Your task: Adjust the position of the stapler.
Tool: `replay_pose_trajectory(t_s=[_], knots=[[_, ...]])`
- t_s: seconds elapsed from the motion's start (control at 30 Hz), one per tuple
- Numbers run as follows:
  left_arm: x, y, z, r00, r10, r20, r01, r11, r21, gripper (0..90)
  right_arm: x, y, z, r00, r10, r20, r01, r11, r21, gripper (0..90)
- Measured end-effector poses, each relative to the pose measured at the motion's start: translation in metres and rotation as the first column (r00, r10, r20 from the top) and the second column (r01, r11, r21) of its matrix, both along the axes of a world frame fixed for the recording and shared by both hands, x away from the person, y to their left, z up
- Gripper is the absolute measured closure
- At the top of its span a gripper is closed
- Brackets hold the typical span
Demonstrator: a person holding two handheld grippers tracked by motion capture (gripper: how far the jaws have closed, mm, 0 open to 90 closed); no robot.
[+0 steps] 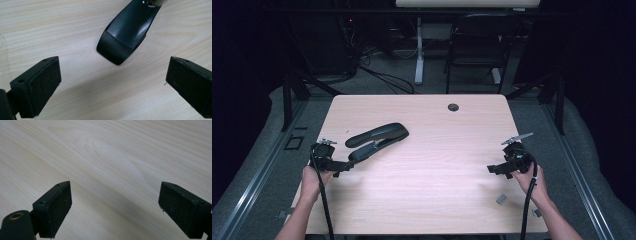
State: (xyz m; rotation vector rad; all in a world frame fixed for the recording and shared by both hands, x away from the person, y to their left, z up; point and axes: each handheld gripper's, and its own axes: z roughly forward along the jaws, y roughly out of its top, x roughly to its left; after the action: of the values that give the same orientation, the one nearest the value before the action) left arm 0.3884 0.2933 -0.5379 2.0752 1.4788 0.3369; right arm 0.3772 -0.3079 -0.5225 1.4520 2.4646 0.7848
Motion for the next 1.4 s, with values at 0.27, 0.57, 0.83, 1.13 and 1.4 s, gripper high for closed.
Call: replay_pose_trajectory(t_s=[0.27, 0.57, 0.83, 1.13, 1.4], knots=[[0.006, 0.000, 0.011, 0.9980, -0.013, 0.062, 0.018, 0.9968, -0.079, 0.1, 0.001, 0.002, -0.001, 1.0000, 0.003, -0.004, -0.003, 1.000, 0.004, 11.1], [0.017, 0.001, 0.016, 0.9946, -0.029, 0.099, 0.040, 0.9928, -0.113, 0.0, 0.002, 0.004, -0.002, 0.9998, 0.001, -0.017, -0.001, 1.000, 0.001, 10.8], [0.025, 0.000, 0.019, 0.9914, -0.052, 0.120, 0.068, 0.9887, -0.133, 0.0, 0.003, 0.007, -0.005, 0.9994, 0.013, -0.032, -0.013, 1.000, -0.012, 10.7], [0.035, -0.011, 0.022, 0.9846, -0.103, 0.141, 0.121, 0.9851, -0.122, 0.0, 0.004, 0.008, -0.005, 0.9991, 0.024, -0.036, -0.024, 1.000, -0.011, 10.9], [0.047, -0.019, 0.020, 0.9811, -0.135, 0.138, 0.151, 0.9828, -0.106, 0.6, 0.003, 0.009, -0.007, 0.9991, 0.020, -0.038, -0.021, 1.000, -0.021, 11.3]])
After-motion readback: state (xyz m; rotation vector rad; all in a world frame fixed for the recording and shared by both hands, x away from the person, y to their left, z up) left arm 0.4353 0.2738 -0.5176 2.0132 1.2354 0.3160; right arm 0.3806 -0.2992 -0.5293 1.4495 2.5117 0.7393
